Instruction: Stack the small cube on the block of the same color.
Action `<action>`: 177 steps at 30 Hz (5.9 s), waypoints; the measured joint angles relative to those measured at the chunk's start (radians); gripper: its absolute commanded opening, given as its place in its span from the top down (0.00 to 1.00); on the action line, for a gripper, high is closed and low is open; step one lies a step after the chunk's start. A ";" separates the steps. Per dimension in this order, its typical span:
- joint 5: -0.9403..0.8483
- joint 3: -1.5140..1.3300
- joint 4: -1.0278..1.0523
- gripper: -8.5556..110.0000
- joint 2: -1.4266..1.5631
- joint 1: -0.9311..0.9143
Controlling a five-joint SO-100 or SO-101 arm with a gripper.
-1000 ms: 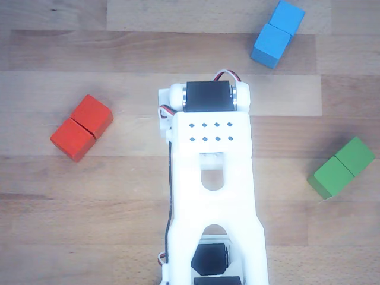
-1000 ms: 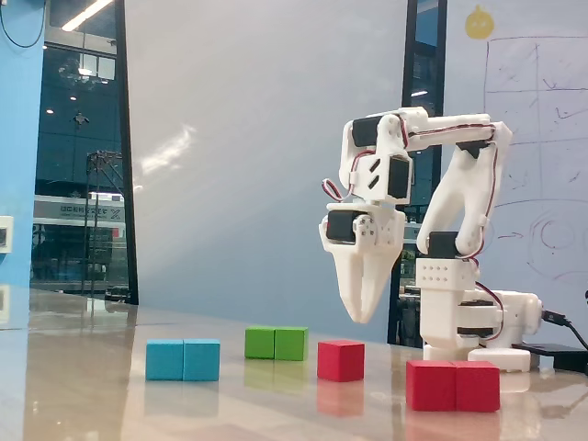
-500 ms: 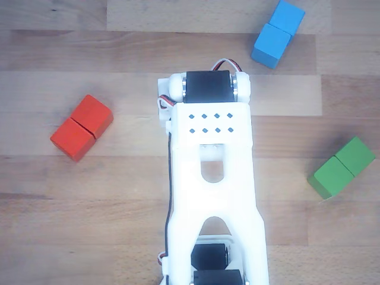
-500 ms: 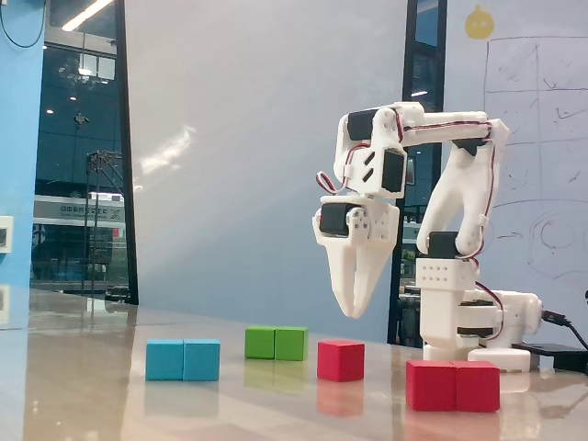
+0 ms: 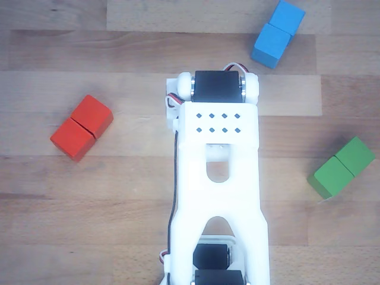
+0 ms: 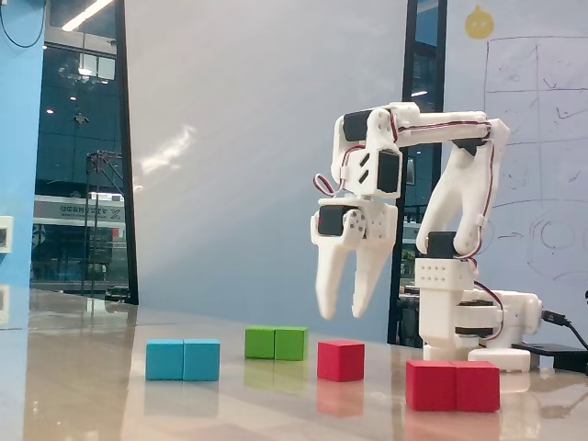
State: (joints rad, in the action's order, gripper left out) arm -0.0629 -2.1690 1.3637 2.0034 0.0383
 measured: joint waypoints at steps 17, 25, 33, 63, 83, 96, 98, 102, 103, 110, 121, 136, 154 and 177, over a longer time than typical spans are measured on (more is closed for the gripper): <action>0.000 -0.026 0.012 0.60 0.000 -0.006; 0.000 -0.034 -0.005 0.60 -0.031 -0.006; 0.000 -0.037 -0.026 0.60 -0.124 -0.006; -0.146 -0.037 -0.101 0.66 -0.296 -0.058; -0.146 -0.035 -0.156 0.88 -0.296 -0.067; -0.146 -0.035 -0.160 0.88 -0.298 -0.067; -0.146 -0.035 -0.160 0.88 -0.298 -0.067; -0.146 -0.037 -0.160 0.88 -0.279 -0.067; -0.146 -0.037 -0.160 0.88 -0.265 -0.067; -0.147 -0.037 -0.160 0.88 -0.181 -0.067; -0.149 -0.037 -0.158 0.88 -0.049 -0.067; -0.152 -0.028 -0.158 0.88 -0.044 0.009; -0.150 0.387 0.146 0.88 -0.132 0.067; -0.144 0.634 0.298 0.88 -0.138 0.505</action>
State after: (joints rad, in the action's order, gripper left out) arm -0.2071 -1.5355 1.6613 1.8653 0.5430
